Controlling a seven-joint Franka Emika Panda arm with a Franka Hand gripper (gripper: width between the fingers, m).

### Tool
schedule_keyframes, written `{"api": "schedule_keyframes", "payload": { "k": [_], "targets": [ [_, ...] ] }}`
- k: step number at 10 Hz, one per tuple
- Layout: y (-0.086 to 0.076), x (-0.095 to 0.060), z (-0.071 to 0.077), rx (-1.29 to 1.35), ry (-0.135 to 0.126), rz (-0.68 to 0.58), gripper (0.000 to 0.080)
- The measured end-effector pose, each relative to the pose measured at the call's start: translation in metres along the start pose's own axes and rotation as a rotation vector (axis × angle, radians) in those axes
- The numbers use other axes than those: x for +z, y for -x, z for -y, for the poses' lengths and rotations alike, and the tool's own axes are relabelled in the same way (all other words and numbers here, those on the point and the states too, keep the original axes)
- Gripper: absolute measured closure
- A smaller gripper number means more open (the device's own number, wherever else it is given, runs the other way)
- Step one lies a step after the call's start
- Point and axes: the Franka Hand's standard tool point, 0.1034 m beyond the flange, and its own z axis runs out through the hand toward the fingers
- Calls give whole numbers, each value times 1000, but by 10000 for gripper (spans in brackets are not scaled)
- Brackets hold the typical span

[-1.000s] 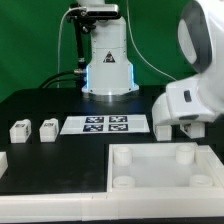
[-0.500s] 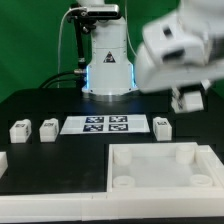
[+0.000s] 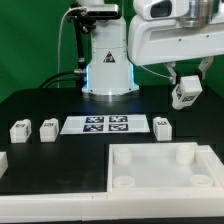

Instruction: Assemble one leg

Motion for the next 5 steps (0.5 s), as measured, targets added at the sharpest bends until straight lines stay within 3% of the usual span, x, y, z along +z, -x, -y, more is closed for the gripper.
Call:
{"api": "schedule_keyframes", "payload": {
  "k": [1,2,4,5],
  "targets": [
    [-24,-17,-11,-19,4,-122,508],
    [-34,-26,-20,-25,-4,-189,508],
    [-63,-50,-30,-22,15,-437,508],
    [-58,-44,-31,-27,31,-542,508]
  ]
}}
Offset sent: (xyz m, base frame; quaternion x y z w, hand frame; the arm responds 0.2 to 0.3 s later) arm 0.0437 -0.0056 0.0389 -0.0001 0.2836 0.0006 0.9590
